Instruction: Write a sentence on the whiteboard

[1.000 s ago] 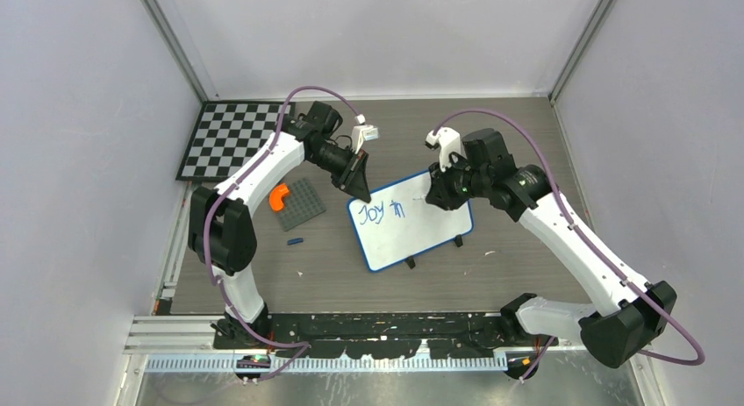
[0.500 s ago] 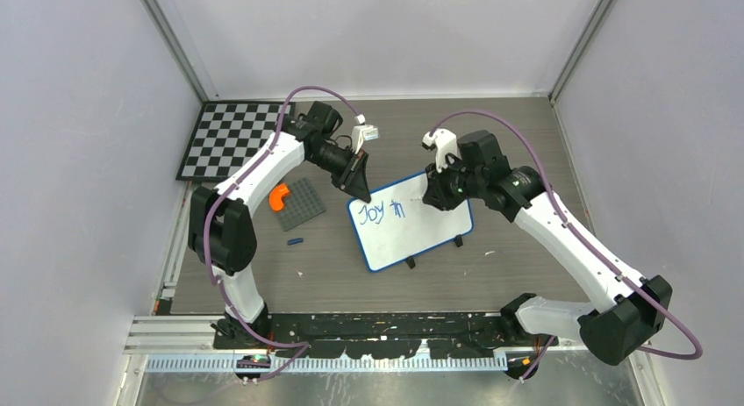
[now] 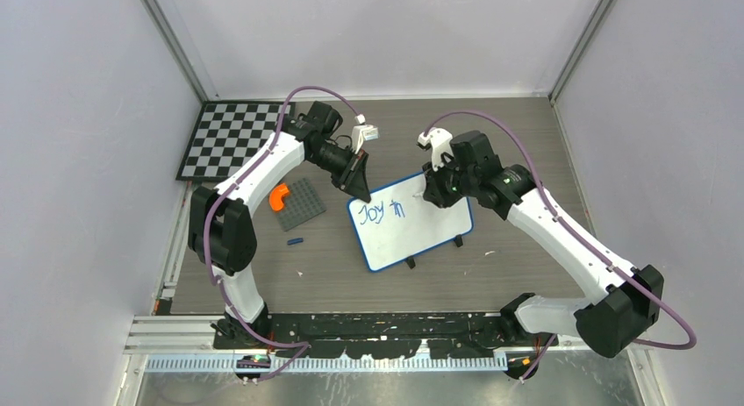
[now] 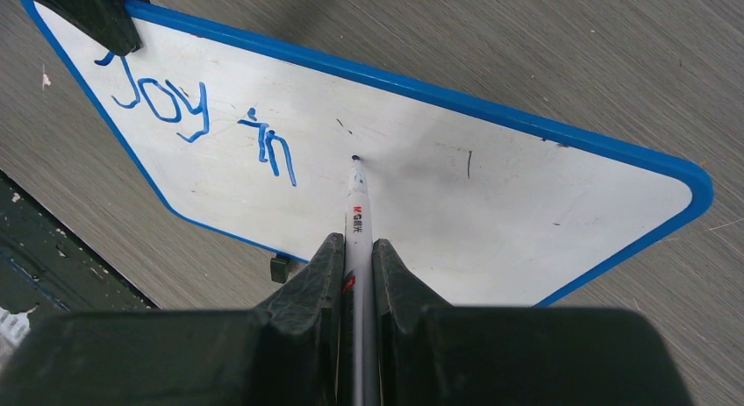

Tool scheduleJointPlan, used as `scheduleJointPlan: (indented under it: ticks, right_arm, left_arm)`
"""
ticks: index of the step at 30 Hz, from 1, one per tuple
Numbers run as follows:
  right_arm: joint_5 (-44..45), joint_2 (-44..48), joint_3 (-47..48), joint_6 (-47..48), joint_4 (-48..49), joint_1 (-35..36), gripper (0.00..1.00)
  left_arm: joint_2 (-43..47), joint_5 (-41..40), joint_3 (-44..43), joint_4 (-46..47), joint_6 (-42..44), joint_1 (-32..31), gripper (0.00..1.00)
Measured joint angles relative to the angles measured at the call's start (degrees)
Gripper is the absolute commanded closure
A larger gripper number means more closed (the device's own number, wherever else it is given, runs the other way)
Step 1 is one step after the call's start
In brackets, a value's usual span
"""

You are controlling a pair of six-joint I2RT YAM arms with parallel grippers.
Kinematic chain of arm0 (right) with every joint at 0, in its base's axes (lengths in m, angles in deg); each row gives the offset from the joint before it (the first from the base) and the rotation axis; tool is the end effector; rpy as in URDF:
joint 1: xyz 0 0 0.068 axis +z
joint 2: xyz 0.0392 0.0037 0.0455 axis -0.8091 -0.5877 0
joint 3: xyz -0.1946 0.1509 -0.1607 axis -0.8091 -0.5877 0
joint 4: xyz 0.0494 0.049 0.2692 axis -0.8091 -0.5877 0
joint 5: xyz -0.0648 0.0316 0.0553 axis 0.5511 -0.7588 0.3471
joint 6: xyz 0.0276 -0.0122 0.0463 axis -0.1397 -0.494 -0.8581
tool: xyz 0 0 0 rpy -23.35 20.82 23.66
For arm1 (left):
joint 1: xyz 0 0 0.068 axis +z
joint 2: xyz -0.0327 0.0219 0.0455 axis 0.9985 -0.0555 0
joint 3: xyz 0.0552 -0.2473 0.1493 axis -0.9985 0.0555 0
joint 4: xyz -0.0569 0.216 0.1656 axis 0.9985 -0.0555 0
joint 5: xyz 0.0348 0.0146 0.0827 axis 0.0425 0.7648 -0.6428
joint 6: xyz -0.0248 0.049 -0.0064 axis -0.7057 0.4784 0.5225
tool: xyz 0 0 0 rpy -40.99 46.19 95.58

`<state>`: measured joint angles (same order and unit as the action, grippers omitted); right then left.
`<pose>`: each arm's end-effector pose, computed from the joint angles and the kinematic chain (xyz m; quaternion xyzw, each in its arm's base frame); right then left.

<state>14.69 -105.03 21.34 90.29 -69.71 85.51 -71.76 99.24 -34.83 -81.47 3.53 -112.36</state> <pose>0.2302 0.1481 0.3478 -0.3085 0.8615 0.1651 0.3680 0.3395 -0.1953 0.3064 0.3649 0.8072 -0.4489 0.1177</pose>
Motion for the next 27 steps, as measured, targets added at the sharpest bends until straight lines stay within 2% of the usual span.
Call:
scheduleJointPlan:
  ticks: [27]
  right_arm:
    - [0.1, -1.6, -0.3, 0.9, 0.7, 2.9, 1.00]
  left_arm:
    - [0.0, -0.5, 0.0, 0.1, 0.0, 0.0, 1.00]
